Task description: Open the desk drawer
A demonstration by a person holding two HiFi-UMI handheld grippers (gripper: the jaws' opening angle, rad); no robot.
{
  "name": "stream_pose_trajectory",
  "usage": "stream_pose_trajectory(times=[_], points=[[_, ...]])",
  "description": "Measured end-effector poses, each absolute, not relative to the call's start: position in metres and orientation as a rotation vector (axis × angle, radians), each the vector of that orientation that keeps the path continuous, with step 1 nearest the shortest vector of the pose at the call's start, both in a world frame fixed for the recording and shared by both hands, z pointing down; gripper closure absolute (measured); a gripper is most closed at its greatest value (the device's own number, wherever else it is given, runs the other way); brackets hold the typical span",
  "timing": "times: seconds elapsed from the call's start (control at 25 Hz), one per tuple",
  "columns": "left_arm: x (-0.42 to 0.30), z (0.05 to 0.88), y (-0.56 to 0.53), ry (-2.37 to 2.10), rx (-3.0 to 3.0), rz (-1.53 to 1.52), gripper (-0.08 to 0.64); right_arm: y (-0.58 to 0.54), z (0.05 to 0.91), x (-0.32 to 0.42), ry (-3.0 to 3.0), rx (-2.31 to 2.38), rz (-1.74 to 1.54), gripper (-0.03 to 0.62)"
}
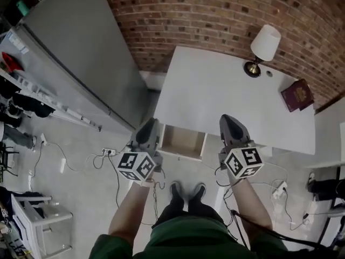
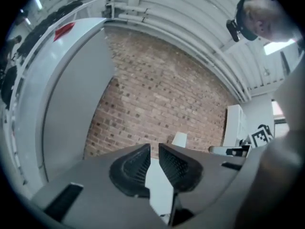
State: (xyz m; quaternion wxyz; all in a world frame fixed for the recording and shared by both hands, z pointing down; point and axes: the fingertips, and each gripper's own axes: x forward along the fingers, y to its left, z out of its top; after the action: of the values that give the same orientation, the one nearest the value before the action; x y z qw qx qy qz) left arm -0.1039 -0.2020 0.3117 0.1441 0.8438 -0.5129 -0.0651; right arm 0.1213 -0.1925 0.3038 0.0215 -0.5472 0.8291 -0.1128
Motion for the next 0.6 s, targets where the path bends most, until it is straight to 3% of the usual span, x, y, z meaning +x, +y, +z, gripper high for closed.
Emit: stream_pose_trajectory(times=[0.24, 0.6], points=[[-0.075, 0.201, -0.192, -1.574, 2.634, -0.18, 0.518, -0.19, 0.215, 0.119, 2.524, -1.639, -0.14, 0.592], [-0.063, 0.135, -0.174, -1.592, 2.733, -0.275, 0.518, -0.171, 0.159, 0.102, 2.471, -1.549, -0.061, 0.592]])
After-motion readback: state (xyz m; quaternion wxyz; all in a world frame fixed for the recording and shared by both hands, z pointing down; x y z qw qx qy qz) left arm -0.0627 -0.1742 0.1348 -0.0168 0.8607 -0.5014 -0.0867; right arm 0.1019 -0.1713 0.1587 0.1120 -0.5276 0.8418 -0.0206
